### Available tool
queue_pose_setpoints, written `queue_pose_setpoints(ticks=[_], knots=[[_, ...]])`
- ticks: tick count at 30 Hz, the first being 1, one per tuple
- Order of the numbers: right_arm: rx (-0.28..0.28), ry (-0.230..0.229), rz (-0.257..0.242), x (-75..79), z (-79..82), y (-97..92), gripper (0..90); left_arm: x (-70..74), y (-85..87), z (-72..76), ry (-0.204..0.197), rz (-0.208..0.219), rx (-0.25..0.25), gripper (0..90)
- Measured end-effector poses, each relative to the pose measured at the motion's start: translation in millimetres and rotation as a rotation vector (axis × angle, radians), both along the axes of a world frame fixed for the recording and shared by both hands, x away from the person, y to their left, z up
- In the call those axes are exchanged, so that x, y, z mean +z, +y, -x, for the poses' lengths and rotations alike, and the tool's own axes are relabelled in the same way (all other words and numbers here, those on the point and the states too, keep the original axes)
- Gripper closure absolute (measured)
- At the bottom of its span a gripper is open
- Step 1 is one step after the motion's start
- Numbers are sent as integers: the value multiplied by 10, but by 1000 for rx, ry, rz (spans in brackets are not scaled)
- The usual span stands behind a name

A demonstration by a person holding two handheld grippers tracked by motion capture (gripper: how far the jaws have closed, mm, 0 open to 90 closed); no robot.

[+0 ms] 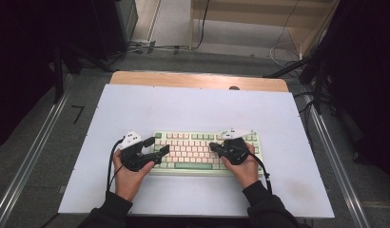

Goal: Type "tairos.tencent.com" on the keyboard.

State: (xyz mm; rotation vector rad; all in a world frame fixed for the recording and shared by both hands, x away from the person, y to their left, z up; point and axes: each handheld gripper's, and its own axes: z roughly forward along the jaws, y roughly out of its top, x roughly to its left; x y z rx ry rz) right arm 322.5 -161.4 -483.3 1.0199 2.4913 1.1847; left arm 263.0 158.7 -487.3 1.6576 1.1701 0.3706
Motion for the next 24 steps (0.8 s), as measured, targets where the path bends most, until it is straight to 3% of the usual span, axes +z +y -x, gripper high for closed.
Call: queue_pose_setpoints(ticks=[4,6,10,14,17,22,24], knots=[[-16,-40,-75,103,27,-78,809,-7,-5,-3,4,-3,-3,288],[-35,-55,-98,126,24,-114,722,-2,-5,0,1,-1,-3,290],[-77,-62,-123,141,11,-170,603,-4,-13,0,2,-2,-9,294],[-92,-58,-124,141,2,-190,573,-2,-18,2,1,-2,-14,322],[-96,-58,-122,137,1,-187,565,5,-25,13,0,-1,-40,457],[-92,-60,-121,132,0,-179,566,15,-62,27,13,-13,-103,859],[-93,-60,-122,134,-1,-181,567,26,-82,26,17,-14,-121,900]])
